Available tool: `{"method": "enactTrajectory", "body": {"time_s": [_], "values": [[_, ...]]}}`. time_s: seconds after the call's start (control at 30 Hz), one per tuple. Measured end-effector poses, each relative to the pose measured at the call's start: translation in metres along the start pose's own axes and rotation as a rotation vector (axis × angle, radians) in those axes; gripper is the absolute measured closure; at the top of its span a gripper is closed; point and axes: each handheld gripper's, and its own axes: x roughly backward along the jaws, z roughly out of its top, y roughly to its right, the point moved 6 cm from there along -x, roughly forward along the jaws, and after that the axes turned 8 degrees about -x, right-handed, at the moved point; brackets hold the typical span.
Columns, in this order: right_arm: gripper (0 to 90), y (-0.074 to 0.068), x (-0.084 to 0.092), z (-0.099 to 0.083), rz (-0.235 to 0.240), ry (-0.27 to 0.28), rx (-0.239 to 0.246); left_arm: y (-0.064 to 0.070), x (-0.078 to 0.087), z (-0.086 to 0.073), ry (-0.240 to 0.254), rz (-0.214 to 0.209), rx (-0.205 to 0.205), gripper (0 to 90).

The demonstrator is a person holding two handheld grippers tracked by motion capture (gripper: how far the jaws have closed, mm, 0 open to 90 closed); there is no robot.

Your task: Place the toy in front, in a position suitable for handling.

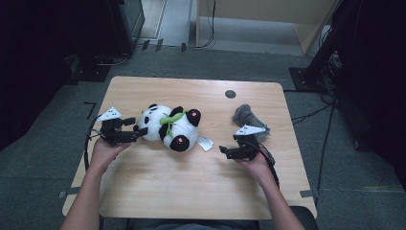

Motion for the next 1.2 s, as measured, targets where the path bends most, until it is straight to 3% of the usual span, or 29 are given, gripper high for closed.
{"method": "enactTrajectory", "body": {"time_s": [0.07,0.13,0.43,0.5,0.53,0.63,0.77,0.9,1.0,1.1,1.17,1.2], "values": [[23.2,0.001,0.002,0.001,0.01,0.004,-0.002,-0.002,-0.003,-0.006,-0.028,0.007,-0.035,17.8],[23.5,0.002,0.003,0.002,0.013,0.011,-0.003,-0.005,-0.007,-0.009,-0.042,0.003,-0.038,17.8],[23.0,0.004,0.002,-0.001,0.012,-0.012,0.002,-0.019,-0.012,-0.005,0.014,-0.052,-0.055,17.5],[23.0,0.003,0.001,0.0,0.014,-0.01,0.004,-0.018,-0.014,-0.003,0.016,-0.052,-0.1,18.8],[23.0,0.003,0.002,0.001,0.019,-0.002,0.005,-0.017,-0.017,-0.002,0.014,-0.073,-0.104,18.3],[21.9,0.002,0.002,0.002,0.021,0.002,0.006,-0.018,-0.023,-0.004,-0.004,-0.093,-0.096,15.0],[20.2,0.004,0.001,0.007,0.016,0.003,0.012,-0.021,-0.031,-0.008,0.003,-0.079,-0.078,5.3],[20.0,0.004,0.0,0.009,0.034,0.003,0.006,-0.022,-0.033,-0.009,0.016,-0.095,-0.084,4.4],[22.7,0.007,0.002,0.014,0.039,0.022,0.0,-0.021,-0.034,-0.013,0.012,-0.143,-0.071,13.1],[23.9,0.015,0.009,0.018,0.032,0.067,-0.019,-0.018,-0.031,-0.014,-0.004,-0.126,-0.088,23.4],[23.8,0.022,0.011,0.021,0.025,0.063,-0.043,-0.015,-0.03,-0.014,-0.008,-0.111,-0.096,32.3],[25.1,0.028,0.012,0.024,0.012,0.074,-0.049,-0.011,-0.029,-0.015,-0.014,-0.103,-0.101,42.1]]}}
